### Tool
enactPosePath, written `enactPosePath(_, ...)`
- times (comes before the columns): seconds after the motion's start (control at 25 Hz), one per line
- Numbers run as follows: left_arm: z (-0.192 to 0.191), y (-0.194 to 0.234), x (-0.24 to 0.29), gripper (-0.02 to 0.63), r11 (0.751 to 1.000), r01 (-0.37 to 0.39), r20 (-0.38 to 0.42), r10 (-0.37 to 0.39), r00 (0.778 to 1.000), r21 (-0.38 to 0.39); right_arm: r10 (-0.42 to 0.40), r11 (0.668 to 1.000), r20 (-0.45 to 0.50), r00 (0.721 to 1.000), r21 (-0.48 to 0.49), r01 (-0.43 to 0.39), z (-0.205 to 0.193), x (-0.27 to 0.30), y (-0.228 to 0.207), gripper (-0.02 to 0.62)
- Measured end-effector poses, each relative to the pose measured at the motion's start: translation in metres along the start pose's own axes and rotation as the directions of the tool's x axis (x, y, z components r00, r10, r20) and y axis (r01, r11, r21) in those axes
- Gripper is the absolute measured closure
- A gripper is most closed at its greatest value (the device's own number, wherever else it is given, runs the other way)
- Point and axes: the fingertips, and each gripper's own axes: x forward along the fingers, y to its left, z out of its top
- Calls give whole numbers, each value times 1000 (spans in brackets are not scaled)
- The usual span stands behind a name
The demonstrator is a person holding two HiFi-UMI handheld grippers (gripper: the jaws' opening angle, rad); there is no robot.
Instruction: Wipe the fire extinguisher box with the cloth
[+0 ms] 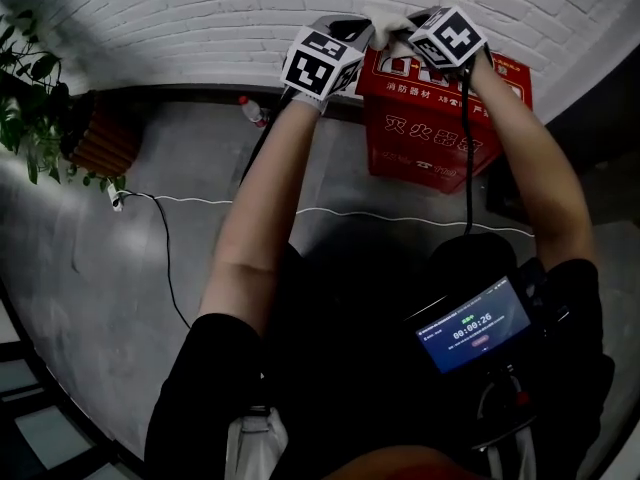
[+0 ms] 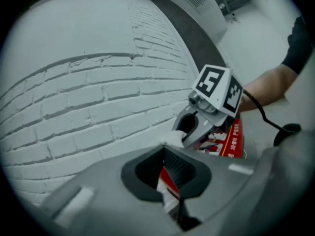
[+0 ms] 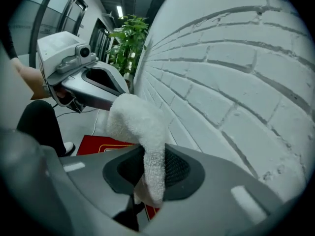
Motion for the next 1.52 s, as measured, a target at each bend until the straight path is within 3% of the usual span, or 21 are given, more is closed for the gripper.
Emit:
enactPosePath(0.16, -14, -4, 9, 606, 1000, 6, -53, -6, 999, -9, 1, 1000, -66, 998, -28, -3, -19, 7, -1, 512)
enactPosePath(0.52, -19, -21, 29, 606, 999, 33, -95, -32, 995, 3, 10, 1000, -91, 996, 5, -10, -38, -5, -6, 512)
enactPosePath(1.04, 18, -102, 74, 606, 986, 160, -128, -152, 980, 56, -39, 994, -107, 993, 96, 50, -106, -64, -39, 512)
enactPosePath(1.4, 53, -152, 123, 606, 961, 220, -153, -195, 969, 167, -92, 981, -140, 986, 155, 113, -159, -111, -70, 512)
enactPosePath(1.52, 58, -169, 132, 606, 953, 255, -159, -229, 960, 165, -112, 975, -150, 982, 173, 138, -174, -123, -77, 512)
